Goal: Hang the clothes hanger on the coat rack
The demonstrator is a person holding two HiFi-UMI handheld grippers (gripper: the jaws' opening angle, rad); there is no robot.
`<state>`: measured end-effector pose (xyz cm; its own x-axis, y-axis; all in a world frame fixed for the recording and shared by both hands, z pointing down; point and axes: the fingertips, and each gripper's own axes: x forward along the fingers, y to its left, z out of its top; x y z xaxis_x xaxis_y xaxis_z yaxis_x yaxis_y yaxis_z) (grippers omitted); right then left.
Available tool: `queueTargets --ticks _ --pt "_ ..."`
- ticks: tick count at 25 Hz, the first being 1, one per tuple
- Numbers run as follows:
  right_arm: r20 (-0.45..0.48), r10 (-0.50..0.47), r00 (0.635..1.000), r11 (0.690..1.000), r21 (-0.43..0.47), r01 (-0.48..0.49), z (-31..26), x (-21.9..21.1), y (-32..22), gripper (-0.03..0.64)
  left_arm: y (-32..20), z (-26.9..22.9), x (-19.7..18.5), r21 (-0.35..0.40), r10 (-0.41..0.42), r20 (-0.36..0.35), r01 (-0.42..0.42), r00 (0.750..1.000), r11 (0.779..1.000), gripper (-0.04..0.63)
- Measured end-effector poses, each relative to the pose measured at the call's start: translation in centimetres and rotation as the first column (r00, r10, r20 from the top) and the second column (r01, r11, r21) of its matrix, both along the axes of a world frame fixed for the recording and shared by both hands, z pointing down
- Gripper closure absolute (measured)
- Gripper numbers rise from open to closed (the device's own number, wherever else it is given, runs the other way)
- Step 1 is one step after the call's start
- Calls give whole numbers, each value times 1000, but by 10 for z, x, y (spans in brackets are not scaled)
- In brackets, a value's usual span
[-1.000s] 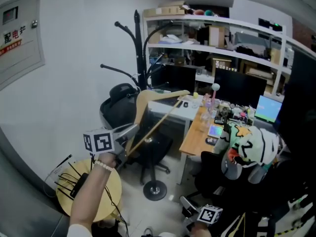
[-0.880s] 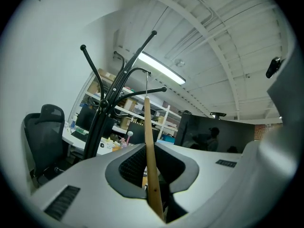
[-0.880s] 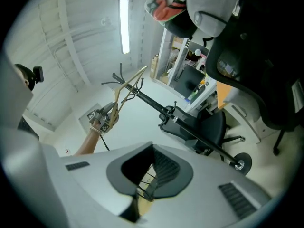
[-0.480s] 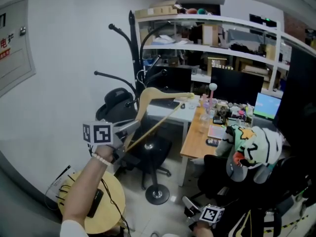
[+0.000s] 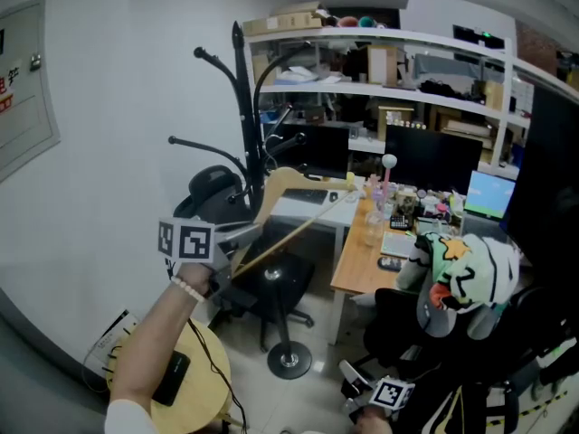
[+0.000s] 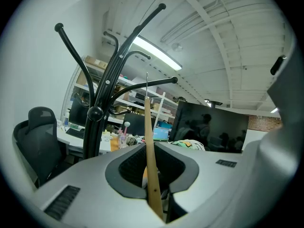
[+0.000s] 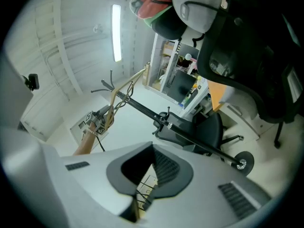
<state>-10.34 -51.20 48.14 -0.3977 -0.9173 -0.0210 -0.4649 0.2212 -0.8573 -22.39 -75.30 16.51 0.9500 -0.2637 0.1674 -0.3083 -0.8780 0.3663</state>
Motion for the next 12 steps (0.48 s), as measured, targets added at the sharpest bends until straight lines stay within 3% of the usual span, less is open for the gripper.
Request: queueTargets --ticks 12 --pt "-7 6 1000 1000 1 -6 3 1 -4 617 -30 41 -2 -80 -20 14 22 1000 997 545"
